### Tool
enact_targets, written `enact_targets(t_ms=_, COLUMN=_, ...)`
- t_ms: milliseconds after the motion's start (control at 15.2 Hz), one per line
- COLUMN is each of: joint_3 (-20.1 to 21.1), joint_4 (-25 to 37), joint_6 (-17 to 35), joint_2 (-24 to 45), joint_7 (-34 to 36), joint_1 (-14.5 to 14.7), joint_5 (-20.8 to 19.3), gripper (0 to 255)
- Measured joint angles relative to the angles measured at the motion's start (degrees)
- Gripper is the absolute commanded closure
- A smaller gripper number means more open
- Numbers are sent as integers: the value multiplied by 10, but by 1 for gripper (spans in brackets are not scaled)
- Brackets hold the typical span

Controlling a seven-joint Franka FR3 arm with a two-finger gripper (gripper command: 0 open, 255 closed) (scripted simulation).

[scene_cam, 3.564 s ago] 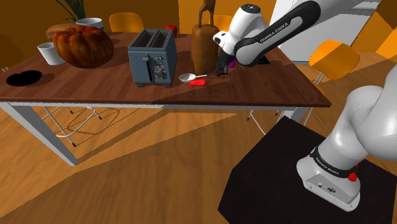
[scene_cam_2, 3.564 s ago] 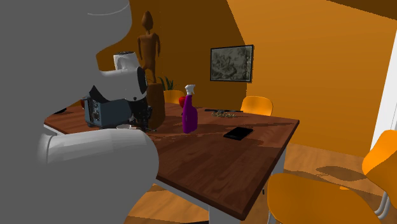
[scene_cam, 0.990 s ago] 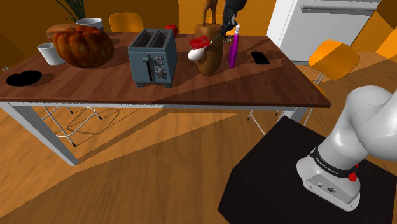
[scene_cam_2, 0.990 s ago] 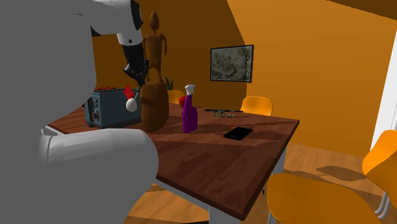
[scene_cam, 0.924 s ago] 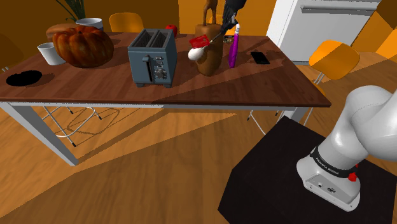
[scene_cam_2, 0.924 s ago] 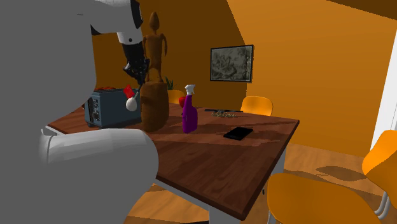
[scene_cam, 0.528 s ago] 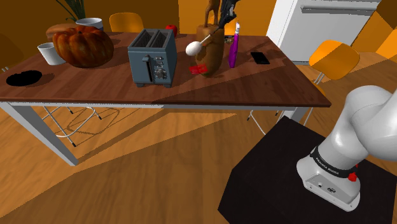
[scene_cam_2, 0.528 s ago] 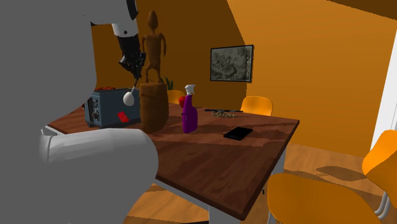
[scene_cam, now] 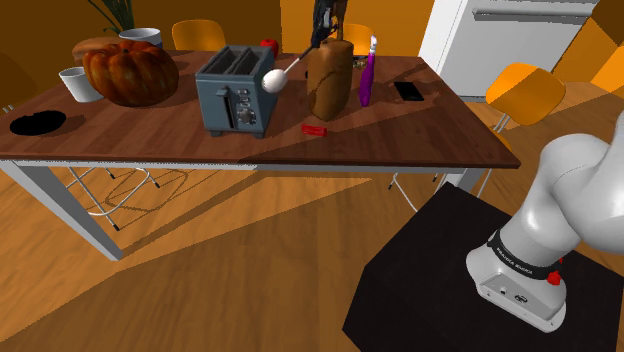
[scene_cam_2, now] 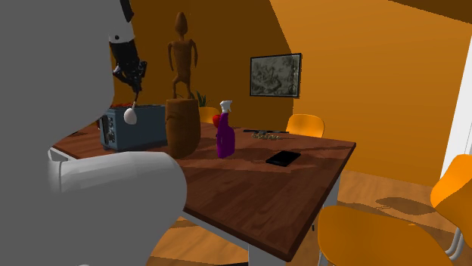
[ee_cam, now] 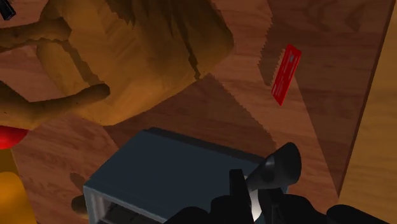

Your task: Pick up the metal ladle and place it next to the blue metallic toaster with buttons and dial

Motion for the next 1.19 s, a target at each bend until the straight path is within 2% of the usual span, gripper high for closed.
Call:
enact_targets(t_ms=660, joint_3=46, joint_4=145, joint_6=-46, joint_2=120, joint_7=91, joint_1=47, joint_5=-5, gripper=255)
enact_targets(t_ms=1188, joint_3=47, joint_4=86, joint_6=8, joint_2=119, joint_7=111, joint_1=50, joint_5=-14, gripper=255)
